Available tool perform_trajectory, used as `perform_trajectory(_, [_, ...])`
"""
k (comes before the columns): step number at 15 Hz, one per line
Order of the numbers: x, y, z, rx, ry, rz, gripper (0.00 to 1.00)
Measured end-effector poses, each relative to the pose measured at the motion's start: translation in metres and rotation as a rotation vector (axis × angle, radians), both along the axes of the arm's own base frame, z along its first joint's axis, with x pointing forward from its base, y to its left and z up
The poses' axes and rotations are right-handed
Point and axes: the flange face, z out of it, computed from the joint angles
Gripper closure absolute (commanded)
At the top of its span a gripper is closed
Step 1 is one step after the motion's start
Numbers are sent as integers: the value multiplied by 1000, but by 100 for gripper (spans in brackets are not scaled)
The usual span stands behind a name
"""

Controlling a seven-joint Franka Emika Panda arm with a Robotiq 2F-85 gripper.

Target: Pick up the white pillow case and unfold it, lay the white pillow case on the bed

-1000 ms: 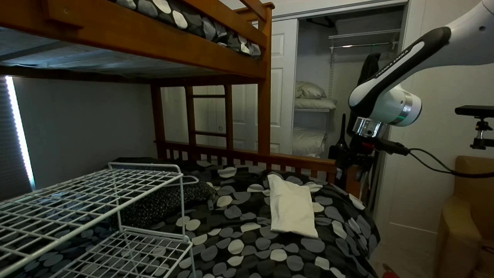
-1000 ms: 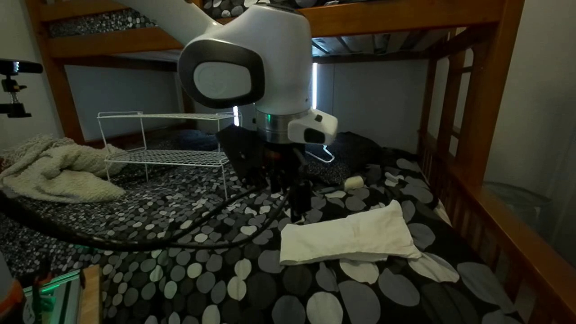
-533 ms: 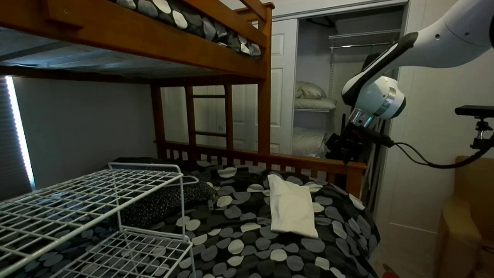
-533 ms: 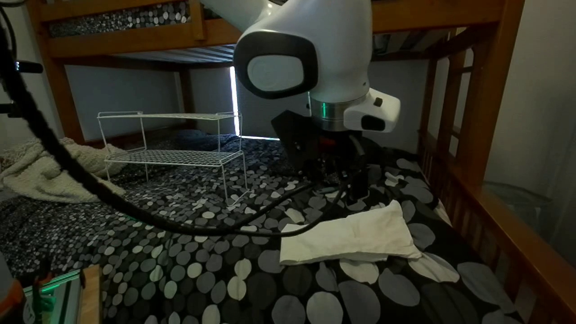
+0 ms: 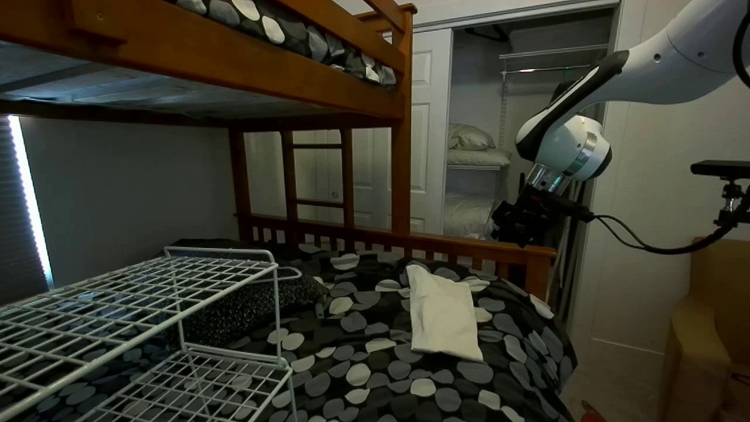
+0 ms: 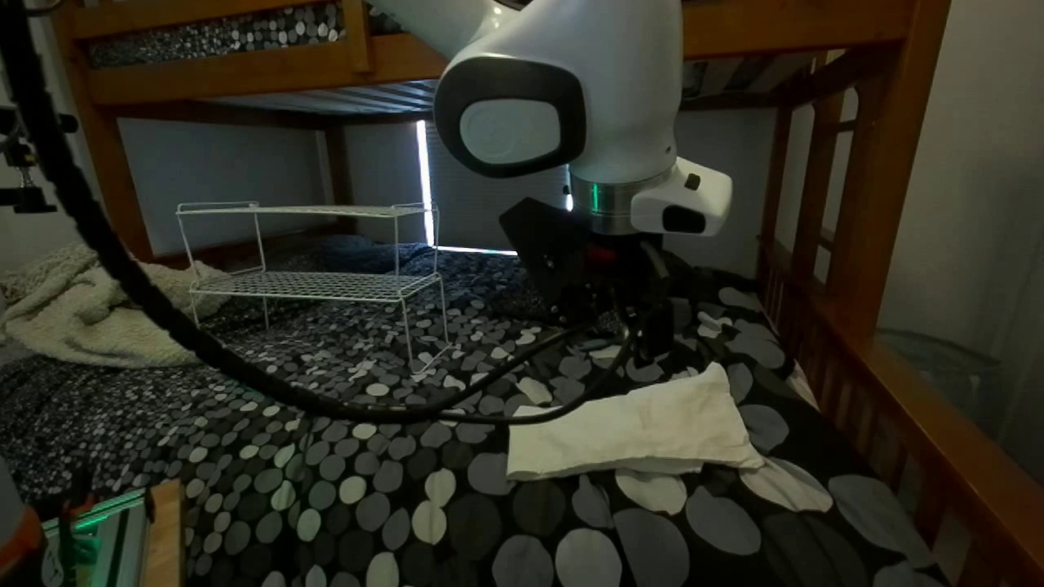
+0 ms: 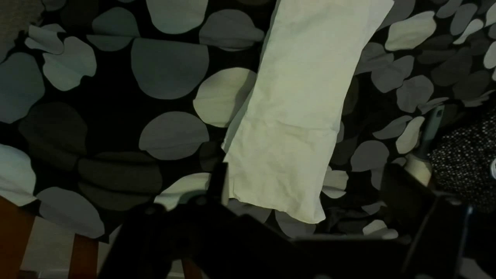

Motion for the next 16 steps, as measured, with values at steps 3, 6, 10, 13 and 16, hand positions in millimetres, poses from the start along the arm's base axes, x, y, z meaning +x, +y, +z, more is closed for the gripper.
perform_trajectory(3, [3,2,3,-2,-6,5,0])
perform_trajectory(6, [16,1,7,7,-22,1,0])
perform_trajectory(10, [41,-6,-5,43,-27,41,0])
perform_trajectory(13, [61,-9,-28,61,-20,92,0])
perform_trajectory(16, [82,-12,-52,88,-20,112,0])
